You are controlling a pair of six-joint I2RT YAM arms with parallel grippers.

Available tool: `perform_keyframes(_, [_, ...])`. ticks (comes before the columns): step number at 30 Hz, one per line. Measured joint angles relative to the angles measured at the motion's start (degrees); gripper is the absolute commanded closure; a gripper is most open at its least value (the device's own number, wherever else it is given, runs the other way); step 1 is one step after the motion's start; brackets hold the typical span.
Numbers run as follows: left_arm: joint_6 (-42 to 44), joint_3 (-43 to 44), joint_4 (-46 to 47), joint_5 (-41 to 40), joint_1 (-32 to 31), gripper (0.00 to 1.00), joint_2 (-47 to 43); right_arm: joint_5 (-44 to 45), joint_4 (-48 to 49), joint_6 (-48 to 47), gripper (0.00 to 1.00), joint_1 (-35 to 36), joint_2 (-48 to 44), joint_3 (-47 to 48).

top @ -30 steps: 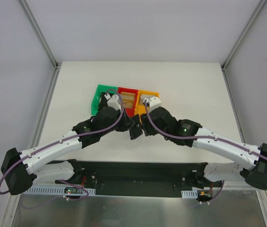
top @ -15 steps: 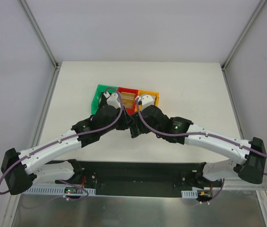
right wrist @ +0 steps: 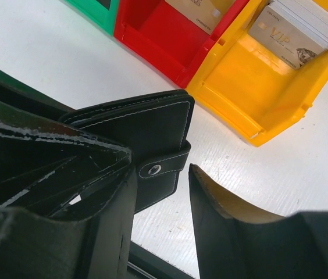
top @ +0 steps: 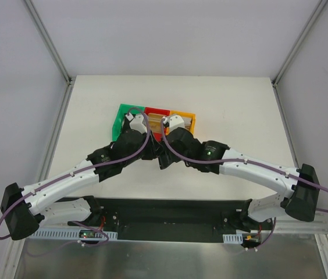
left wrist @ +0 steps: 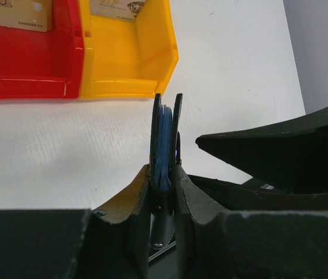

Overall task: Take the credit cards out of the card holder
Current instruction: Open the card holder.

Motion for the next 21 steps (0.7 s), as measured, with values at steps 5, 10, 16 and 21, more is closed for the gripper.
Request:
perform_keyframes(5, [0.0, 0.0, -0.55, -0.2, 0.02, 1.0, -0.26, 0.5, -0.5, 0.0, 0.59, 0.02, 0.98, 0.72])
perform_keyframes(10, [-0.02, 0.0, -0.55, -0.24, 0.02, 1.0, -0.26, 0.94, -1.44, 0.0, 0.66, 0.33, 1.84, 1.77])
perform_keyframes(16, [-0.02, 0.0, -0.61, -0.66, 0.02, 1.0, -0.26, 0.92, -1.9, 0.02, 0.75, 0.57, 3.04, 2.91])
perform_keyframes(21, [-0.11, 0.0, -0.76, -1.09, 0.02, 1.0, -0.26, 0.92, -2.21, 0.02, 0.82, 0.7, 3.82, 3.65])
